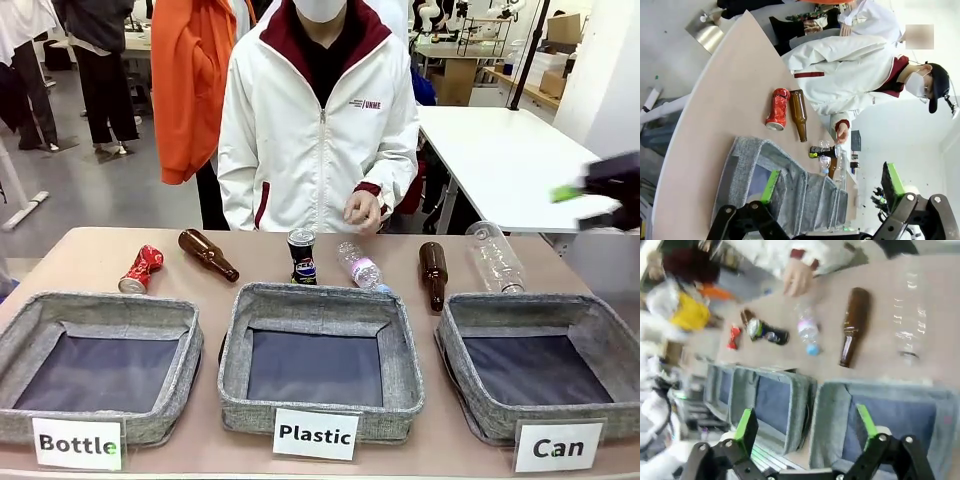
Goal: Sort the can waste into the basket.
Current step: Pick up the can waste from the table and place it in the right Fabric basket.
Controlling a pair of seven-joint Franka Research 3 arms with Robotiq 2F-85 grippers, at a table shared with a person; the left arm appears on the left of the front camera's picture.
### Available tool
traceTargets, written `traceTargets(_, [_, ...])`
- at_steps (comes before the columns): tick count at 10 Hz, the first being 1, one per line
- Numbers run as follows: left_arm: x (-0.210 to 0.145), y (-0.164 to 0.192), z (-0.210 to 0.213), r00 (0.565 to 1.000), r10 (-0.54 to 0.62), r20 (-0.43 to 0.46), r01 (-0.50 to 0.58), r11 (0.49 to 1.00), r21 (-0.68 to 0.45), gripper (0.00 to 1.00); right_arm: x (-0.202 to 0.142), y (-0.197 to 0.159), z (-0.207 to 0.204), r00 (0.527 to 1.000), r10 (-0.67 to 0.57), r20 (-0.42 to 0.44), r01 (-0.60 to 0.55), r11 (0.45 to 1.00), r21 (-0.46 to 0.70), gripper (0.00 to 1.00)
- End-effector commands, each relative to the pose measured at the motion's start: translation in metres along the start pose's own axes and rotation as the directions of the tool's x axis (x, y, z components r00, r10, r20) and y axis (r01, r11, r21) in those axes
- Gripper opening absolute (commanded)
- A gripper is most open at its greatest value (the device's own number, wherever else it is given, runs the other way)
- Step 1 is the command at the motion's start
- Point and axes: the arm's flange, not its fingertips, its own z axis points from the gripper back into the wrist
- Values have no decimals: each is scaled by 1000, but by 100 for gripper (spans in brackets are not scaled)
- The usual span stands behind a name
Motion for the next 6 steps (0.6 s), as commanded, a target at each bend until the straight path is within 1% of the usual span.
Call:
traceTargets(1, [1,1,2,1000,-24,-1,24,1000,-13,100,30,12,-62,987,145,-73,-146,989,-9,100])
traceTargets(2, [1,1,2,1000,-24,-1,24,1000,-13,100,30,26,-91,974,189,-123,-191,982,-8,100])
traceTargets(3, [1,1,2,1000,-24,-1,24,1000,-13,100,27,28,-94,961,223,-166,-227,974,-7,100])
traceTargets(4, [1,1,2,1000,-24,-1,24,1000,-13,100,24,10,-45,965,237,-109,-234,971,42,100])
traceTargets(5, [1,1,2,1000,-24,-1,24,1000,-13,100,11,-18,18,976,210,-54,-203,973,105,100])
traceTargets(6, [1,1,2,1000,-24,-1,24,1000,-13,100,-17,-52,77,984,176,21,-177,967,183,100])
